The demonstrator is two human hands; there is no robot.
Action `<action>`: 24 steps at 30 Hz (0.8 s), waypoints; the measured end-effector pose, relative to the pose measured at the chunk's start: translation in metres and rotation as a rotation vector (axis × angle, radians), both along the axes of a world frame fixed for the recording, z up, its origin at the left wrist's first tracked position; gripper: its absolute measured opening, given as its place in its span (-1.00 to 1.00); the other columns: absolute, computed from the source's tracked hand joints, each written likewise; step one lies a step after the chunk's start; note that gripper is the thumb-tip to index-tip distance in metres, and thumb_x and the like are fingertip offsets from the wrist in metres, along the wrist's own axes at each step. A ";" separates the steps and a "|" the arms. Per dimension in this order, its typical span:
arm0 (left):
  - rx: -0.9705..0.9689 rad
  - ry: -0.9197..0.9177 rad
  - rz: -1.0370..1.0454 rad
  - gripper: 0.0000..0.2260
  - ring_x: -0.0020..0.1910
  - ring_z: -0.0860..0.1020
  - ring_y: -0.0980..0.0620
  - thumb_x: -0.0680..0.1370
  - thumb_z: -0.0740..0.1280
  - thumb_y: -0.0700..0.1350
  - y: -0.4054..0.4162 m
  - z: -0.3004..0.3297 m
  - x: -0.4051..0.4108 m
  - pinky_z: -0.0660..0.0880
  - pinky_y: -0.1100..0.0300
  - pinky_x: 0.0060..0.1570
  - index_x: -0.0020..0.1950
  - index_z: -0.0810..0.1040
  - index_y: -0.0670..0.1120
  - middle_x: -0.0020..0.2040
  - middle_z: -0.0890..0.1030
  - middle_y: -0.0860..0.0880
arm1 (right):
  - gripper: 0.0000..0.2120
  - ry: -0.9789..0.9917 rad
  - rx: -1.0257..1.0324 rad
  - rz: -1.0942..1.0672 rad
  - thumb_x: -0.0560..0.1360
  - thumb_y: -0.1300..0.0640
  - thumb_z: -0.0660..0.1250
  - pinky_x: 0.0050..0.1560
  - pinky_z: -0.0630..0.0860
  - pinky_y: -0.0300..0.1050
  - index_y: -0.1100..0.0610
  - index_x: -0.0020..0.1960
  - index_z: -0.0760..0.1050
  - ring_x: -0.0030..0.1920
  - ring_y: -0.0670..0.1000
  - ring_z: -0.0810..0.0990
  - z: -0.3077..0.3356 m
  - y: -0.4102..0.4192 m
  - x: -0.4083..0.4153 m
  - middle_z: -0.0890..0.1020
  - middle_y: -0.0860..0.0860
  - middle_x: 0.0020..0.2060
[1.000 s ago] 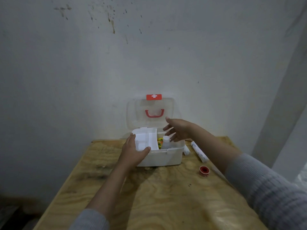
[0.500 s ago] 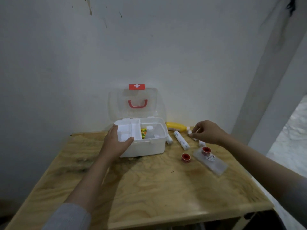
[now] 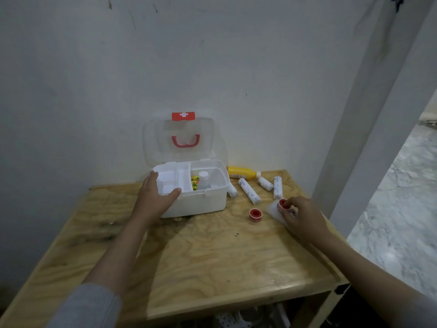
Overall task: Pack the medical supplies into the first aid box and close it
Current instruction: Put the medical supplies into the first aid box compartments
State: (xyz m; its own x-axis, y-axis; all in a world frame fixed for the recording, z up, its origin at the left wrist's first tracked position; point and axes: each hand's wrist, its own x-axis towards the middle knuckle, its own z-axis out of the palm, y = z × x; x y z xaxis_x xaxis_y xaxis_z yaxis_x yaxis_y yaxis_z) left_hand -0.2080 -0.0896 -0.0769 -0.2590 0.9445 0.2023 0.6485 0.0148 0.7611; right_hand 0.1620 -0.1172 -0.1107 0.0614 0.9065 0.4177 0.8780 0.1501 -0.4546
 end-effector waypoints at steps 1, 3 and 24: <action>0.000 0.002 0.000 -0.22 0.50 0.16 -0.08 0.44 0.42 0.12 0.000 0.000 0.000 0.21 -0.06 0.42 0.53 0.12 -0.07 0.56 0.13 -0.04 | -0.84 -0.001 0.041 0.010 0.45 0.00 0.39 -0.23 0.48 -0.09 0.10 -0.14 0.61 -0.21 -0.01 0.52 0.001 -0.002 -0.004 0.66 0.00 -0.22; -0.002 -0.001 0.003 -0.22 0.50 0.16 -0.08 0.44 0.42 0.12 0.000 0.000 0.000 0.21 -0.06 0.41 0.53 0.12 -0.07 0.56 0.13 -0.05 | -0.87 0.011 0.077 0.079 0.43 0.00 0.41 -0.21 0.43 -0.17 0.06 -0.14 0.61 -0.19 -0.05 0.51 0.002 -0.005 -0.015 0.62 -0.07 -0.23; 0.008 -0.018 -0.009 -0.23 0.50 0.14 -0.07 0.45 0.41 0.11 -0.003 0.001 0.001 0.19 -0.04 0.42 0.53 0.12 -0.07 0.56 0.12 -0.04 | -0.71 -0.048 -0.246 0.249 0.34 0.01 0.44 -0.32 0.36 -0.28 0.03 -0.04 0.41 -0.22 -0.10 0.50 0.004 -0.002 -0.055 0.58 -0.02 -0.12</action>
